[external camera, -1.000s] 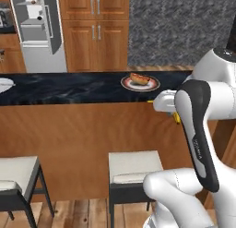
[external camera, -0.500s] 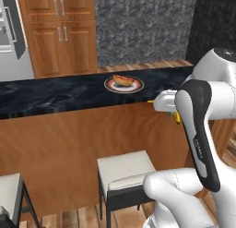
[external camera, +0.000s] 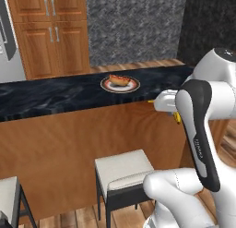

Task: Pick up the banana and tangerine from the fridge and place one fruit on each plate on the dining counter.

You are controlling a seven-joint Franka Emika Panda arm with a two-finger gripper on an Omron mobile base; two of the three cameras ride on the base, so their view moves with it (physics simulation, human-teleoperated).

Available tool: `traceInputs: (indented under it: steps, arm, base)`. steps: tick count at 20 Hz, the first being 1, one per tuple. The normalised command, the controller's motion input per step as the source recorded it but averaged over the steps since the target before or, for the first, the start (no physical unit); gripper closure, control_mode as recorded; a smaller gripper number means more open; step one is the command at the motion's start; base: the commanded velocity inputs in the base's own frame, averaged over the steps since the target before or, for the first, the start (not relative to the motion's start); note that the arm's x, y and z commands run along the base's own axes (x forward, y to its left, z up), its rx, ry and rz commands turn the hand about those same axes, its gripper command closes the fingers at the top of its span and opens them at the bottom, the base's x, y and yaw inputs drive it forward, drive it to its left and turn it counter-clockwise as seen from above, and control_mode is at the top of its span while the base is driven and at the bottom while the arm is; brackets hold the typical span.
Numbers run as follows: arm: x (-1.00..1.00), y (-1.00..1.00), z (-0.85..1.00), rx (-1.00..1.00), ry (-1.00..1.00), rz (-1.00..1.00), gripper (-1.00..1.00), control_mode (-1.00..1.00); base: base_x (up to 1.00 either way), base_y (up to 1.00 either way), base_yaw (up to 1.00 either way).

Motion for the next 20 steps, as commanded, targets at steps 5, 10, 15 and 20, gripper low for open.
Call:
traceInputs:
  steps: [5,10,15,20]
  arm:
    - [0.00,0.00,0.00,0.00,0.00,0.00,1.00,1.00]
    - [0.15,0.00,0.01,-0.01,-0.05,0.02,1.00,-1.00]
    - [0.46,0.00,0.21,-0.09,-0.32,0.18,1.00,-1.00]
    - [0.91,0.00,0.37,-0.12,-0.17,0.27,1.00,-1.00]
  base:
    - [0.00,0.00,0.00]
    - [0.00,0.00,0.00]
    - [0.00,0.00,0.00]
    - [0.00,0.00,0.00]
